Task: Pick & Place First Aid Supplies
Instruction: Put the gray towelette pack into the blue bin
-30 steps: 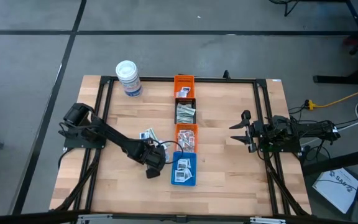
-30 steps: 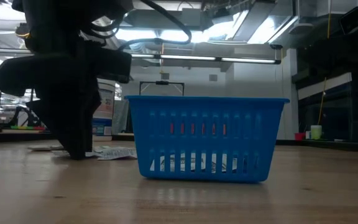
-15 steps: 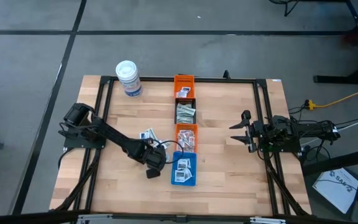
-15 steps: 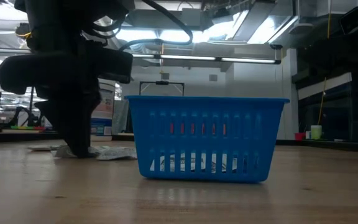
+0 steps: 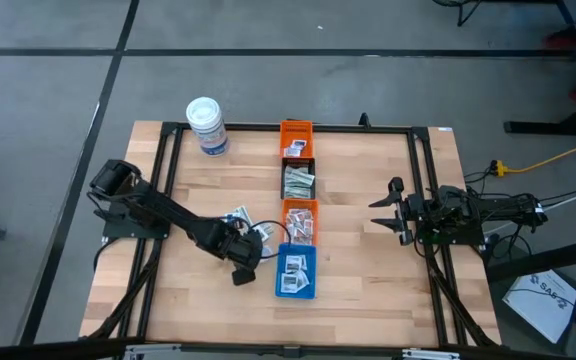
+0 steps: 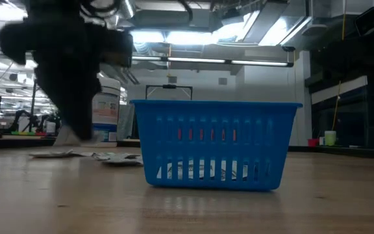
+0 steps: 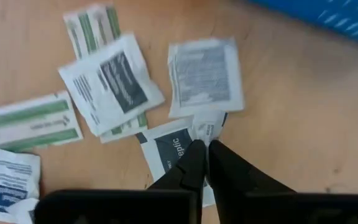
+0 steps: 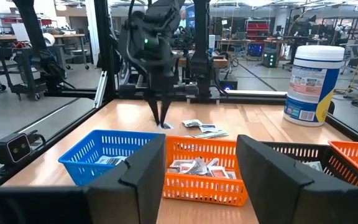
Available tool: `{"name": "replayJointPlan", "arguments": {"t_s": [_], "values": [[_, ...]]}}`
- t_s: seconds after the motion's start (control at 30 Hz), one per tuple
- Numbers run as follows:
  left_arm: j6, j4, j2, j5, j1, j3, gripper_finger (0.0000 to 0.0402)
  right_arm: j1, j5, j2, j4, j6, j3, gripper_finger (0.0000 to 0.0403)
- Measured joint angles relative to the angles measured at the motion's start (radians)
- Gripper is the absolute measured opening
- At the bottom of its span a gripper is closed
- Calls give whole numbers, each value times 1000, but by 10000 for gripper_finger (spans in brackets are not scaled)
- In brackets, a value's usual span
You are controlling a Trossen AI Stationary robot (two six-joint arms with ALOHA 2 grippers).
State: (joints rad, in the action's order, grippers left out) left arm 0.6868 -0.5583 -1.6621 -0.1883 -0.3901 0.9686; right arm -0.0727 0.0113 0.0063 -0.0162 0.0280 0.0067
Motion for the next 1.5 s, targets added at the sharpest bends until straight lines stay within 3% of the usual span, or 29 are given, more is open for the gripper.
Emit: {"name": "replayJointPlan", "arguments": {"t_s": [0.2, 0.4, 0.63, 0.9, 1.13, 1.5], "values": [[-20, 57, 105, -21, 0, 1, 8, 0, 0, 0, 0, 0, 0, 195], [-125, 232, 163, -18, 14, 3, 12, 0, 0, 0, 0, 0, 0, 195], [-205, 422, 150, 82, 72, 15, 9, 0, 0, 0, 0, 0, 0, 195], [-329, 415, 53, 165, 112, 161, 12, 0, 0, 0, 0, 0, 0, 195], [-430, 289, -79, 217, 123, 312, 9, 0, 0, 0, 0, 0, 0, 195], [-438, 185, -236, 265, 126, 416, 25, 0, 0, 0, 0, 0, 0, 195]]}}
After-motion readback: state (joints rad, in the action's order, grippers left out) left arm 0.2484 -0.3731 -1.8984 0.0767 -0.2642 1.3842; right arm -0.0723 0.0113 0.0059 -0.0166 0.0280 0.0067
